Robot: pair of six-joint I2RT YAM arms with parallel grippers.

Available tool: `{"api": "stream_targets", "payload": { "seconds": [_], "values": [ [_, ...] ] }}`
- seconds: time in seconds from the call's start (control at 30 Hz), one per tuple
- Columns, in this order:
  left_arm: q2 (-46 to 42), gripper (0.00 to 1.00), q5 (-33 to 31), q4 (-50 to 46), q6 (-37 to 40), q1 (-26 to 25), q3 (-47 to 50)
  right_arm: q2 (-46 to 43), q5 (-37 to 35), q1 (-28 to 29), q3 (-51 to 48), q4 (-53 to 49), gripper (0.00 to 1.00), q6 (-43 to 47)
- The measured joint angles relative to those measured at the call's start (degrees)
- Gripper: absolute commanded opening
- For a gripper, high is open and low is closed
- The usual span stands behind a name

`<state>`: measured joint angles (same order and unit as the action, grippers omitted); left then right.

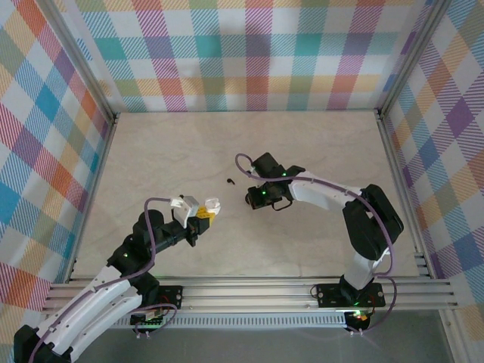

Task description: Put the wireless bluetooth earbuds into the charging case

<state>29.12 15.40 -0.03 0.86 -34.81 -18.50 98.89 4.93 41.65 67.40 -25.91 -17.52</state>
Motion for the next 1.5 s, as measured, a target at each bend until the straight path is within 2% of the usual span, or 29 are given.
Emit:
{"api": "stream_targets", "payload": {
  "seconds": [0.27,0.5,0.67,0.9,1.13,1.33,1.5],
  "values": [
    [-2.71,0.0,-0.98,-6.05,0.28,-0.02,-0.39,-3.98,3.28,0.0,-1.2,3.85,0.04,-0.17],
    [-4.02,0.0,-1.2,-5.22,0.28,-0.02,-0.39,-12.83,2.82,0.0,-2.6,4.46,0.04,0.46],
    [-1.31,0.0,0.57,0.94,0.48,-0.02,0.57,-19.32,3.1,0.0,-2.95,5.44,0.04,1.7],
    [8.26,0.0,3.28,11.34,2.75,-0.04,0.98,-25.68,4.92,0.0,-4.66,8.85,0.04,3.34],
    [17.81,0.0,7.15,17.07,4.42,-0.04,-2.14,-26.73,10.32,0.0,-6.23,13.09,0.04,5.03],
    [20.7,0.0,9.44,22.75,4.5,-0.04,-3.98,-28.28,14.73,0.0,-7.34,17.92,0.04,5.35],
    [22.14,0.0,9.88,25.49,4.37,-0.28,-4.0,-29.42,15.32,0.68,-7.48,21.0,0.04,5.33]
  ]
}}
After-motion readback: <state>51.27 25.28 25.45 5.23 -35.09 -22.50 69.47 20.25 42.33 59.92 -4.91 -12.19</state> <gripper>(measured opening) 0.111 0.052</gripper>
